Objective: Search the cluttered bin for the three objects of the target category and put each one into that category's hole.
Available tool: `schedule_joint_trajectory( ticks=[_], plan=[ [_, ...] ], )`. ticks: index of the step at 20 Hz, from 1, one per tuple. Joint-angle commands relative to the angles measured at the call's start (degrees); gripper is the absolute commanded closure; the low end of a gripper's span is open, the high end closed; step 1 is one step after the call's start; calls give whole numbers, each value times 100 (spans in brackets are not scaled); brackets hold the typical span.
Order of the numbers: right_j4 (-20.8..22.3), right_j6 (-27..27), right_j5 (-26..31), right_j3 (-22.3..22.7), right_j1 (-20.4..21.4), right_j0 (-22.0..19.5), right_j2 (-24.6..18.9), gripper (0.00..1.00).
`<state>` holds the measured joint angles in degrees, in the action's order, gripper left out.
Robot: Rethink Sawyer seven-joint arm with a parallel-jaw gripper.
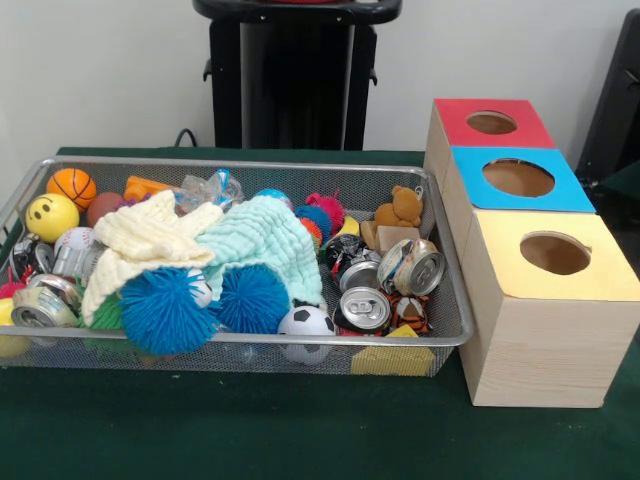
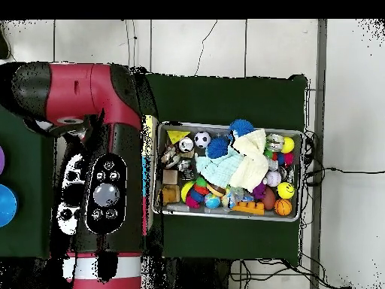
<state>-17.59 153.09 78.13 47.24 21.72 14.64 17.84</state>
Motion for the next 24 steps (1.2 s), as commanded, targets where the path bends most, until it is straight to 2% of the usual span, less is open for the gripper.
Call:
schedule_joint_trajectory(
  ticks=[1,3,6,10,17,24],
  plan=[
    [650,-469,330,-59,78,-543,-4,100],
    [719,-645,414,-52,158,-633,-43,100],
    [762,-535,381,-32,204,-646,-110,100],
    [815,-294,22,57,133,-602,-198,100],
    [946,-369,-485,315,135,-714,-311,100],
    [904,-213,-942,524,109,-733,-409,100]
  ],
)
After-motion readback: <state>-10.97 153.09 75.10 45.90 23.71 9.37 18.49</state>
